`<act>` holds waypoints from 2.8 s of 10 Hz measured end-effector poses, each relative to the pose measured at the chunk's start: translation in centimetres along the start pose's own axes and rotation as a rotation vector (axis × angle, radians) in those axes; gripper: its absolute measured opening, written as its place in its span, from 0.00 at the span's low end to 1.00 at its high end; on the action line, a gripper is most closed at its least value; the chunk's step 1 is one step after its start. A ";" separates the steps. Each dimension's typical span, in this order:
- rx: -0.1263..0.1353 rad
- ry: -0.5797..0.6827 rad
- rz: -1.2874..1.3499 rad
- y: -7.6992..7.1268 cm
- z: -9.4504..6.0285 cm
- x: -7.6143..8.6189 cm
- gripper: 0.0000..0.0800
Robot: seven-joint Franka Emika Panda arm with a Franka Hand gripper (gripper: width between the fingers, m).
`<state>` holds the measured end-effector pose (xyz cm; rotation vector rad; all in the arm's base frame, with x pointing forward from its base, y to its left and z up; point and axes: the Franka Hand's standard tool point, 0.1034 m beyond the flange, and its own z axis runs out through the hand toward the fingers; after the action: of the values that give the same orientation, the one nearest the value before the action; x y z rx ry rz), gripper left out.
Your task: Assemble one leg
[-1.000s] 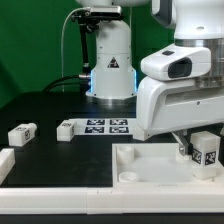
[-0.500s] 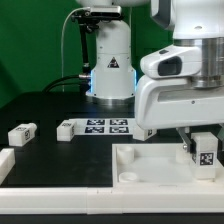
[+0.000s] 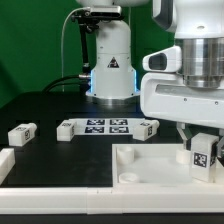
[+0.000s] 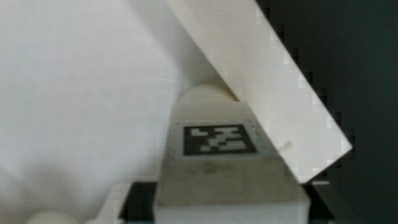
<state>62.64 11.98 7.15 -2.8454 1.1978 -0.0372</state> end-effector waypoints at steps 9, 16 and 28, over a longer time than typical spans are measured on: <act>0.010 0.006 -0.185 -0.2 -0.1 0.0 0.80; -0.015 -0.016 -1.066 0.3 0.2 -0.4 0.81; -0.005 0.010 -0.578 0.2 0.4 -0.3 0.36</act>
Offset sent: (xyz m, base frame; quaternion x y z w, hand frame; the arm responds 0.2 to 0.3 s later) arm 0.0000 0.0000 0.0000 0.0000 0.0000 0.0899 0.9960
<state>62.34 12.03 6.76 -3.0856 0.3400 -0.0703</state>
